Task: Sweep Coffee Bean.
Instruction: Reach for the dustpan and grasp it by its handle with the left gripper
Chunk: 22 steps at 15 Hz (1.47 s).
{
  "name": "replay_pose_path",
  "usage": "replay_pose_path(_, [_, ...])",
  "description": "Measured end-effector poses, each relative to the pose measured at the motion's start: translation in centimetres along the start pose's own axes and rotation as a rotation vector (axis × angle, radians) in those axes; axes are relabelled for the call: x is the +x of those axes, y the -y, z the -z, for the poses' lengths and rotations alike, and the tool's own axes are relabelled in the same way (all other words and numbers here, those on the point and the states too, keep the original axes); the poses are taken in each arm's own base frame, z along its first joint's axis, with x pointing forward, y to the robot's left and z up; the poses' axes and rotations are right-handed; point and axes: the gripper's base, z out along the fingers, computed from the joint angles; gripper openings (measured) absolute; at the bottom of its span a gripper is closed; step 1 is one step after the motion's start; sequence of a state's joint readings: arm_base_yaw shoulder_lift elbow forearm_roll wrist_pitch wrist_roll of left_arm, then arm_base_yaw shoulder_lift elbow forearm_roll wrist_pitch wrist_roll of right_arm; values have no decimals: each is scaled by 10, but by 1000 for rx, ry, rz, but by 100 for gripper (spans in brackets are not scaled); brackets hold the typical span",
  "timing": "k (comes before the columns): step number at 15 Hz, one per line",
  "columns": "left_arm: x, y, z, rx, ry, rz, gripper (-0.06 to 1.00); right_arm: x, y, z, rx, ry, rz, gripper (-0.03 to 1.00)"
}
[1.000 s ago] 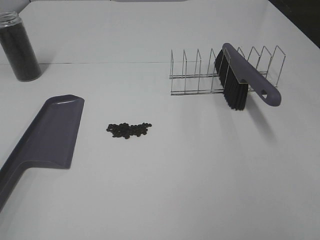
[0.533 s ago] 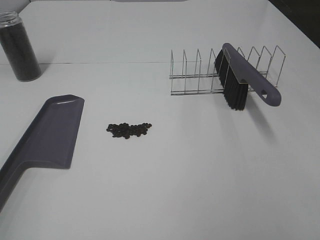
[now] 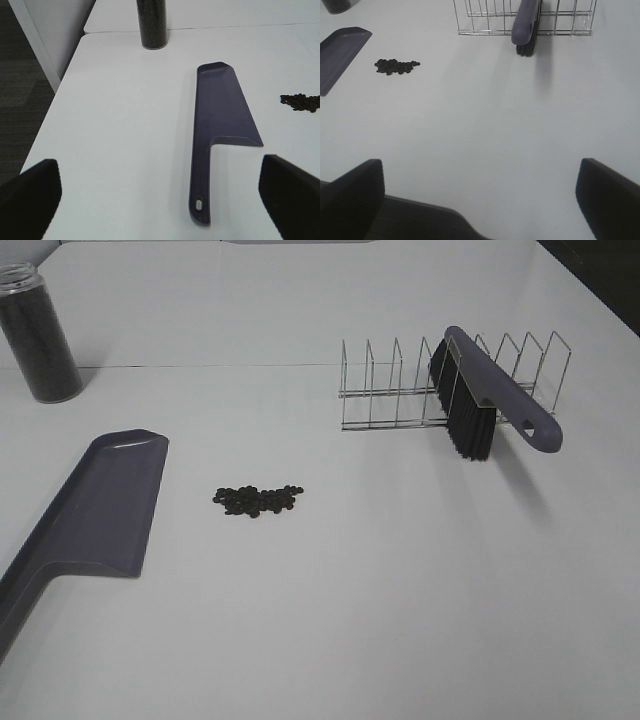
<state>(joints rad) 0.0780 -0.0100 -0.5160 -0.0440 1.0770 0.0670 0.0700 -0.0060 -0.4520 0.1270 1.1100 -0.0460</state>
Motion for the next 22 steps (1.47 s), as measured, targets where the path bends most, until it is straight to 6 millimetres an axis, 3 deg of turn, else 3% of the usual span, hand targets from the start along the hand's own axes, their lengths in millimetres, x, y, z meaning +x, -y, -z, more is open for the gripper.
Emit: replay_pose_path(22, [-3, -1, -6, -4, -44, 8, 99, 0, -1, 0, -8, 0, 22, 92])
